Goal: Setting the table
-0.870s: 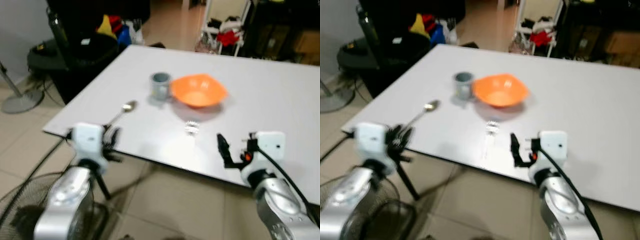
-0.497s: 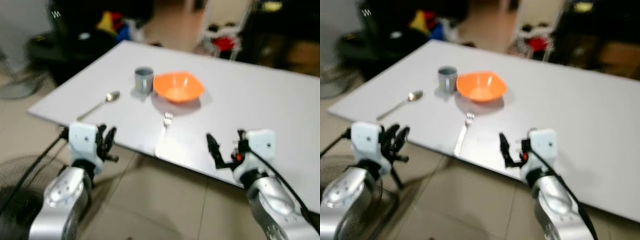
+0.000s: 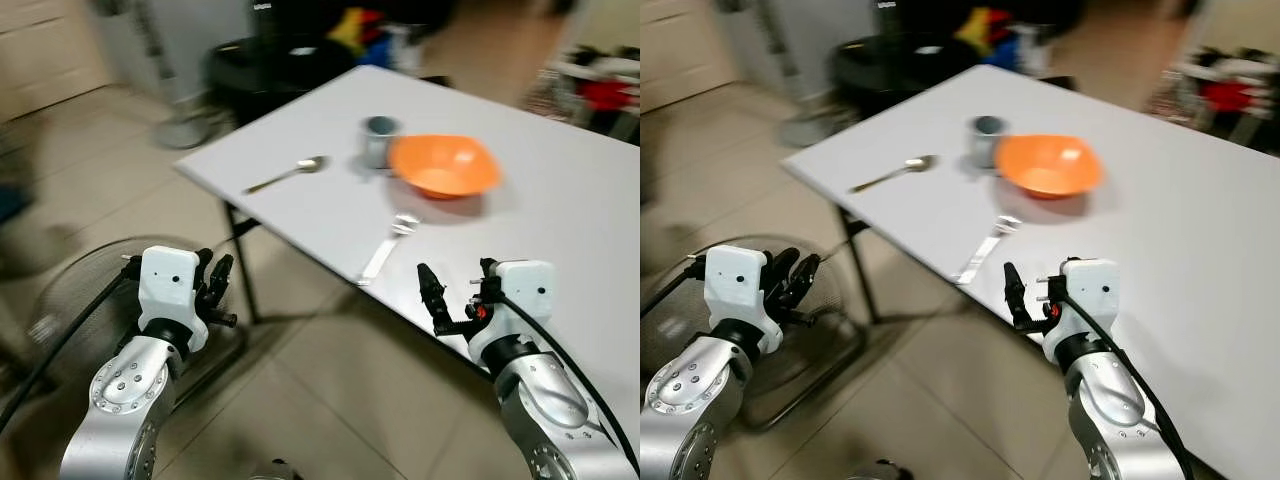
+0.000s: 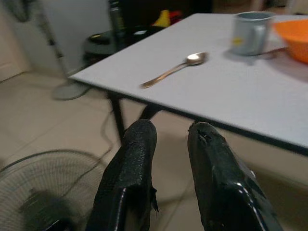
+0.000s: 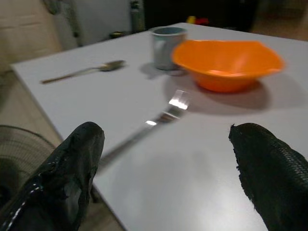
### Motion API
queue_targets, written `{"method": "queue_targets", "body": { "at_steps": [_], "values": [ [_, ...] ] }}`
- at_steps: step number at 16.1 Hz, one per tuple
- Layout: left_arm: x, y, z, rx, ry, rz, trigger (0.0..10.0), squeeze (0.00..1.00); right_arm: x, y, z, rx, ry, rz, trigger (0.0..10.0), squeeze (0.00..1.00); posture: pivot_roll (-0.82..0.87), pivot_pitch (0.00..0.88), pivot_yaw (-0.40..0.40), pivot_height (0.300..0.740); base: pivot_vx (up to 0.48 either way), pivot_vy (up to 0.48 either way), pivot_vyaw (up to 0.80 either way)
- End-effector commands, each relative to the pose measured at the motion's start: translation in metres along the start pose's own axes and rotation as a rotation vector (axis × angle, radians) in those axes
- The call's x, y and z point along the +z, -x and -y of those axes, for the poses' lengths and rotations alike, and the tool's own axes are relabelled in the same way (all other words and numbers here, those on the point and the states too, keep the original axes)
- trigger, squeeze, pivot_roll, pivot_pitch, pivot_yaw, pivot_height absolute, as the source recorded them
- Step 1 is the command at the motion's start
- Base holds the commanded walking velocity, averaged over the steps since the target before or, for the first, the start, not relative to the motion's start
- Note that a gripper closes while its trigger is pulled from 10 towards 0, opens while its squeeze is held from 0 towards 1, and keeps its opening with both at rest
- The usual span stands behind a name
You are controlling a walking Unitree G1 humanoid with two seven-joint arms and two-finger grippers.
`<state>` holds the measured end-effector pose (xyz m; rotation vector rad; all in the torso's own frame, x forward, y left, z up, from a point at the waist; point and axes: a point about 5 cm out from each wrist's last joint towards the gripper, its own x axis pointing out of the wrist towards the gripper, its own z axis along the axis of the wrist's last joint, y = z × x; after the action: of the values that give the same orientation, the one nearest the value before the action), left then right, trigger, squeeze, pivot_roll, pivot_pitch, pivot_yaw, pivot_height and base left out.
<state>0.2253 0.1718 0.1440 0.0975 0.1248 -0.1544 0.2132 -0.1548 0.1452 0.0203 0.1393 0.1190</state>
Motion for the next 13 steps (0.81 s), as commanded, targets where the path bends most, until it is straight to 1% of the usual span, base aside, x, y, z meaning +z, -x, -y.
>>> {"method": "queue_targets", "body": {
  "at_steps": [1, 2, 4, 6, 9, 10, 11, 13],
  "values": [
    [0.0025, 0.0004, -0.0009, 0.003, -0.02, 0.009, 10.0, 0.0, 0.0059, -0.0025, -0.0004, 0.01, -0.019, 0.035, 10.0, 1.0, 0.11, 0.0, 0.051, 0.74, 0.0, 0.0, 0.8],
    [0.0047, -0.0007, -0.0014, 0.003, -0.022, 0.02, 10.0, 0.0, 0.0066, -0.0045, -0.0022, 0.016, -0.027, 0.039, 10.0, 1.0, 0.11, 0.0, 0.052, 0.74, 0.0, 0.0, 0.8],
    [0.0078, -0.0015, -0.0037, 0.014, -0.037, 0.031, 10.0, 0.0, 0.0052, -0.0025, -0.0058, 0.033, -0.026, 0.034, 10.0, 1.0, 0.11, 0.0, 0.06, 0.74, 0.0, 0.0, 0.8],
    [0.0101, -0.0014, -0.0044, 0.006, -0.032, 0.04, 10.0, 0.0, 0.0025, -0.0024, -0.0064, 0.032, -0.028, 0.023, 10.0, 1.0, 0.1, 0.0, 0.065, 0.74, 0.0, 0.0, 0.8],
    [0.0103, -0.0031, -0.0036, 0.006, -0.008, 0.05, 10.0, 0.0, 0.0026, -0.0079, -0.0059, 0.041, -0.03, 0.023, 10.0, 1.0, 0.1, 0.0, 0.066, 0.74, 0.0, 0.0, 0.8],
    [0.0108, -0.003, 0.0005, -0.008, 0.002, 0.049, 10.0, 0.0, 0.0043, -0.0072, -0.0076, 0.07, -0.033, 0.024, 10.0, 1.0, 0.11, 0.0, 0.062, 0.74, 0.0, 0.277, 0.8],
    [0.0106, -0.0026, 0.0032, -0.02, -0.007, 0.049, 10.0, 0.0, 0.0032, -0.007, -0.0079, 0.075, -0.029, 0.021, 10.0, 1.0, 0.11, 0.0, 0.062, 0.74, 0.0, 0.304, 0.8],
    [0.0105, -0.0022, 0.0044, -0.017, -0.009, 0.049, 10.0, 0.0, 0.002, -0.0095, -0.0073, 0.072, -0.028, 0.017, 10.0, 1.0, 0.12, 0.0, 0.051, 0.74, 0.0, 0.347, 0.8]
  ]
}}
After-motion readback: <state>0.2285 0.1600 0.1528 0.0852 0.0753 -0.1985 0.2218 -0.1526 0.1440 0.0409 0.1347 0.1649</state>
